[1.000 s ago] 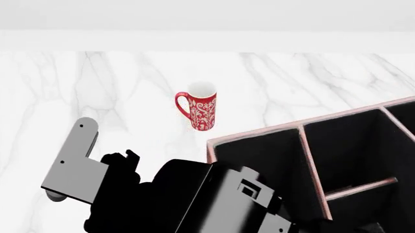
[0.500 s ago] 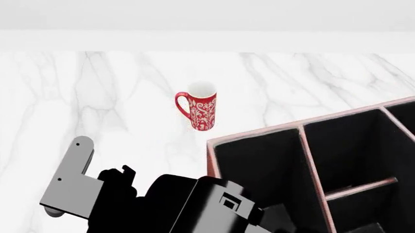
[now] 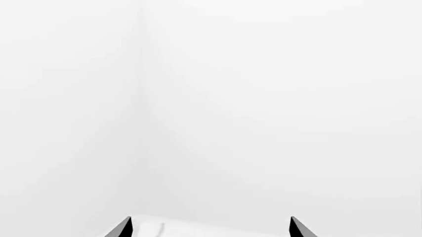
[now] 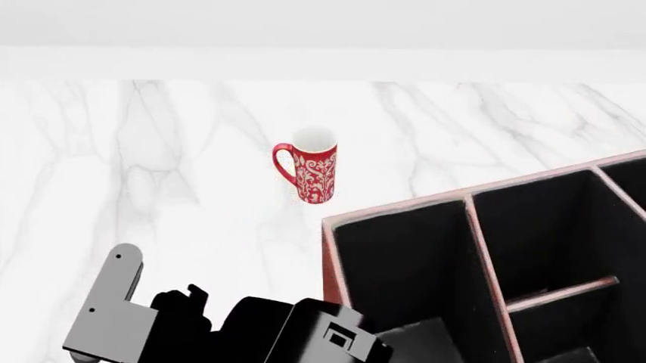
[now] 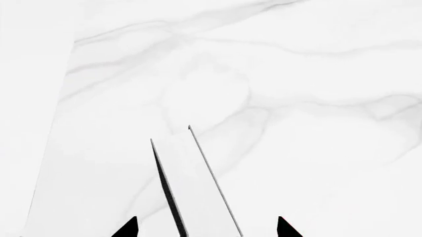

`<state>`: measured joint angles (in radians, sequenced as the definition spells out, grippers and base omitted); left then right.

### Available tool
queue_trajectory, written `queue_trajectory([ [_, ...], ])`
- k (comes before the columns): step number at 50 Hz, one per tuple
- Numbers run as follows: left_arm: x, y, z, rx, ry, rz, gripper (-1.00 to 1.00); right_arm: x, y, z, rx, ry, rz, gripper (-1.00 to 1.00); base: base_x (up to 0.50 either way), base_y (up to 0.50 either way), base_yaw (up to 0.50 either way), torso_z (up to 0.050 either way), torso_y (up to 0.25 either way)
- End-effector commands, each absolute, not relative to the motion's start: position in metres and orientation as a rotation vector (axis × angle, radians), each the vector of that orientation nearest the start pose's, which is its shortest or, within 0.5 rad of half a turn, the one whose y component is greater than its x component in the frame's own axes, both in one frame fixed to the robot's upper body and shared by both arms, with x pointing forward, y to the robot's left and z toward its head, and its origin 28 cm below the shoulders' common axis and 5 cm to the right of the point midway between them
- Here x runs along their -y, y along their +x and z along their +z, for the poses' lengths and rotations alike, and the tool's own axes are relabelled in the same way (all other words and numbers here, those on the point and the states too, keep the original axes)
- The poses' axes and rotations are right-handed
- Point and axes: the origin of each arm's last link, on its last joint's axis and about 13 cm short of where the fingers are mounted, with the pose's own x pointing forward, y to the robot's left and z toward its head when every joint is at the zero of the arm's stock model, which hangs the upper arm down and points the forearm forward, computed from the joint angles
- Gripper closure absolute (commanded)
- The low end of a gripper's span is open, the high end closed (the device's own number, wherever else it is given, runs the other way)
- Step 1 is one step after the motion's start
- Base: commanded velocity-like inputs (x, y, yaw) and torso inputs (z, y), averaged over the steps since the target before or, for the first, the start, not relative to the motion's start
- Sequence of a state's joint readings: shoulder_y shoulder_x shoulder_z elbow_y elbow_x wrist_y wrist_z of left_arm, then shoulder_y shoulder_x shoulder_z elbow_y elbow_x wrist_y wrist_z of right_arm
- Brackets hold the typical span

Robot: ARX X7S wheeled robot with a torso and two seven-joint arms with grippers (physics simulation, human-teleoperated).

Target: Pick up the book and place it in the left compartment of the caddy.

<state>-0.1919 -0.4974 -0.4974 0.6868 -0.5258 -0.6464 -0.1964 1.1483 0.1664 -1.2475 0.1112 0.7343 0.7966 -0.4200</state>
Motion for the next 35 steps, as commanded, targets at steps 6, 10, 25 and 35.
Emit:
queue_trajectory([
  [6,-0.337,0.193,0.201,0.376,0.06,0.324,-1.0,-0.022,0.312,0.145,-0.486,-0.599,1.329,-1.0,0.0,0.0,0.0,0.0,0.0],
  [10,-0.337,0.193,0.201,0.377,0.06,0.323,-1.0,-0.021,0.313,0.143,-0.484,-0.606,1.32,-1.0,0.0,0.0,0.0,0.0,0.0],
  [25,-0.337,0.192,0.202,0.381,0.061,0.321,-1.0,-0.024,0.31,0.132,-0.498,-0.617,1.335,-1.0,0.0,0.0,0.0,0.0,0.0],
  [35,-0.337,0.191,0.202,0.384,0.064,0.319,-1.0,-0.023,0.311,0.128,-0.498,-0.61,1.334,-1.0,0.0,0.0,0.0,0.0,0.0],
])
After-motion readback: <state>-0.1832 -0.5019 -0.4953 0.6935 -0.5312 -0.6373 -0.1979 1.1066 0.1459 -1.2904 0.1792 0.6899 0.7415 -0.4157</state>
